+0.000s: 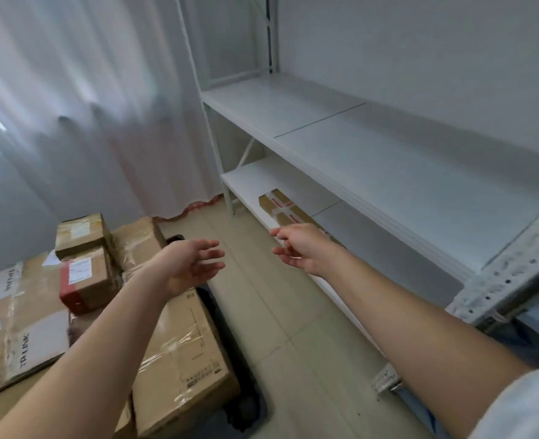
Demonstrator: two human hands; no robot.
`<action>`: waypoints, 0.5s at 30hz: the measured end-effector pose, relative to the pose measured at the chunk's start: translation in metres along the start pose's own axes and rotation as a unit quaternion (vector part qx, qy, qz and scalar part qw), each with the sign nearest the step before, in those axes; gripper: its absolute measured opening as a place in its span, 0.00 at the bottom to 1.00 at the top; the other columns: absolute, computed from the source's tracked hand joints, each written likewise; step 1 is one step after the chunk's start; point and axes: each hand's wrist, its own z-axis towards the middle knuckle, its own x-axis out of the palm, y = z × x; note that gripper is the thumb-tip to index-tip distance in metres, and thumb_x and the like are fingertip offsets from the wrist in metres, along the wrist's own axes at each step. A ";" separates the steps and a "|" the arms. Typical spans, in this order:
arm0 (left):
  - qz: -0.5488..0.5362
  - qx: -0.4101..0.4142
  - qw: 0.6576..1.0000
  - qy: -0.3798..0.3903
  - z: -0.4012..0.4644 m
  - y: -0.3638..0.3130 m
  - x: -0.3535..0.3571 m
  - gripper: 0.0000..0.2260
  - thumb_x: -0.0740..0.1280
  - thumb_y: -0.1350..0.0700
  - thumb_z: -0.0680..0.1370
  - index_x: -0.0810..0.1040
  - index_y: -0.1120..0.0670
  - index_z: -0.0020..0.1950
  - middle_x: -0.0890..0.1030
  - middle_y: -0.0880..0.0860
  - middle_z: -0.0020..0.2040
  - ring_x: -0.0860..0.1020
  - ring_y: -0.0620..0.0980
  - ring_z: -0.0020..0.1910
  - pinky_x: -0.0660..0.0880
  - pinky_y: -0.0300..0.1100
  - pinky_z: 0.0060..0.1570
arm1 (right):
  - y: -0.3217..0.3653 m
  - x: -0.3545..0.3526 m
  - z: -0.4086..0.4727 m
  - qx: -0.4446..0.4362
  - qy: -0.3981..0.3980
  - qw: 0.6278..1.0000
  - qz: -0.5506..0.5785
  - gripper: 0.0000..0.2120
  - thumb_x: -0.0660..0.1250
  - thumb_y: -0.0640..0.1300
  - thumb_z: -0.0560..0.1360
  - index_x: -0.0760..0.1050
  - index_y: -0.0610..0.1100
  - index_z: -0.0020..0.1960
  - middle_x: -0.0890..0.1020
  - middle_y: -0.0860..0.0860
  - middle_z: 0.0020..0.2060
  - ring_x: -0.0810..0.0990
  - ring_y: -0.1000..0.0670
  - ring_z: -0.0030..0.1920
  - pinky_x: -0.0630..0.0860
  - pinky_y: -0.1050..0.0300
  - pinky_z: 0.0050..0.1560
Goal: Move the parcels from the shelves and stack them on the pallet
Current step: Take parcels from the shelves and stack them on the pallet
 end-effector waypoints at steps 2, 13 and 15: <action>0.025 0.007 1.000 0.015 -0.011 -0.002 0.023 0.10 0.61 0.56 0.83 0.77 0.58 0.61 0.82 0.55 0.48 0.82 0.53 0.43 0.80 0.42 0.39 | -0.005 -0.029 -0.026 -0.012 -0.020 0.999 0.026 0.12 0.57 0.36 0.79 0.78 0.45 0.47 0.74 0.52 0.22 0.78 0.52 0.36 0.74 0.60 0.41; 0.101 0.054 0.979 0.170 -0.121 0.041 0.125 0.07 0.62 0.58 0.82 0.78 0.58 0.56 0.83 0.55 0.46 0.82 0.54 0.45 0.77 0.44 0.45 | -0.100 -0.120 -0.179 -0.016 -0.183 0.972 0.150 0.11 0.60 0.33 0.77 0.76 0.44 0.42 0.77 0.48 0.32 0.76 0.53 0.32 0.70 0.61 0.37; 0.127 0.036 0.973 0.191 -0.136 0.061 0.129 0.07 0.62 0.58 0.82 0.78 0.58 0.56 0.83 0.55 0.48 0.82 0.55 0.46 0.77 0.44 0.45 | -0.126 -0.121 -0.206 0.009 -0.174 0.972 0.155 0.10 0.61 0.32 0.76 0.77 0.44 0.44 0.78 0.49 0.34 0.77 0.52 0.34 0.72 0.58 0.44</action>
